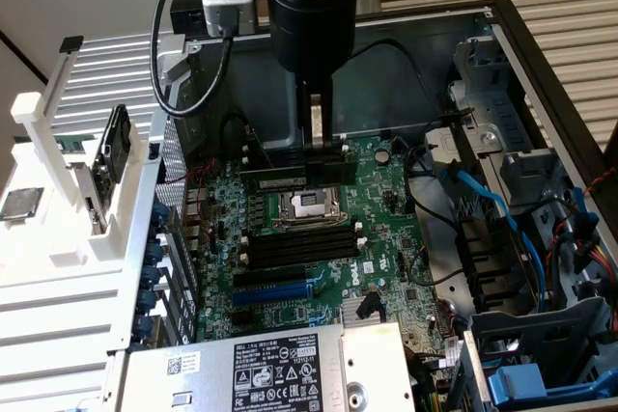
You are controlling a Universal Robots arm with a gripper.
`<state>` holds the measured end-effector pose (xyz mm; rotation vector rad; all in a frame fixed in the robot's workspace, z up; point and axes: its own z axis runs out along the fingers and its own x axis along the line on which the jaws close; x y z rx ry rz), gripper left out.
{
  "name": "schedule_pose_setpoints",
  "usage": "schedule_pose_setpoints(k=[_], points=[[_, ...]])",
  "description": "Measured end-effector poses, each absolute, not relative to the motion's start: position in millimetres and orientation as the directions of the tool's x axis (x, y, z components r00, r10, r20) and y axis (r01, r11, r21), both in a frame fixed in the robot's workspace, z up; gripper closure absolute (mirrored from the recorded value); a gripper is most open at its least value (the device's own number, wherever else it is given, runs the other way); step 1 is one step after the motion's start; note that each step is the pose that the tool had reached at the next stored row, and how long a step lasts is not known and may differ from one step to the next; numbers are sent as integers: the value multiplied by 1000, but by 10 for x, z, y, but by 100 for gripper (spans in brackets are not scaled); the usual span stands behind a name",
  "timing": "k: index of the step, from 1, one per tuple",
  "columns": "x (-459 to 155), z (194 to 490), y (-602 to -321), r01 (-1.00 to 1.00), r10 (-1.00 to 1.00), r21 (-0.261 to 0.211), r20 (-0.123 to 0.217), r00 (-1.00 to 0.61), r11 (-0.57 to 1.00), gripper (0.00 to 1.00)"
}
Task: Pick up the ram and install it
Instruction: 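Insert the ram into the slot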
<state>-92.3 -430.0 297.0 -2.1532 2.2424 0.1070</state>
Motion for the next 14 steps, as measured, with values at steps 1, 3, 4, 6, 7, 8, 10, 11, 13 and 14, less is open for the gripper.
schedule_pose_setpoints(k=[1, 3, 4, 6, 7, 8, 10, 11, 13, 14], points=[[-922, 2952, -4302, -999, -997, 28, -70, -41, 39, 88], [-922, 2916, -4305, -999, -997, 28, -71, -41, 39, 88], [-923, 2897, -4306, -999, -997, 28, -71, -41, 40, 88], [-924, 2861, -4311, -999, -997, 28, -72, -41, 39, 88], [-924, 2835, -4330, -999, -997, 28, -74, -38, 36, 88], [-925, 2824, -4341, -999, -997, 28, -76, -36, 34, 88], [-925, 2810, -4365, -999, -996, 28, -78, -32, 30, 88], [-925, 2806, -4378, -999, -996, 28, -79, -30, 27, 88], [-925, 2797, -4408, -999, -996, 29, -82, -22, 19, 88], [-925, 2794, -4421, -999, -996, 29, -84, -20, 17, 88]])
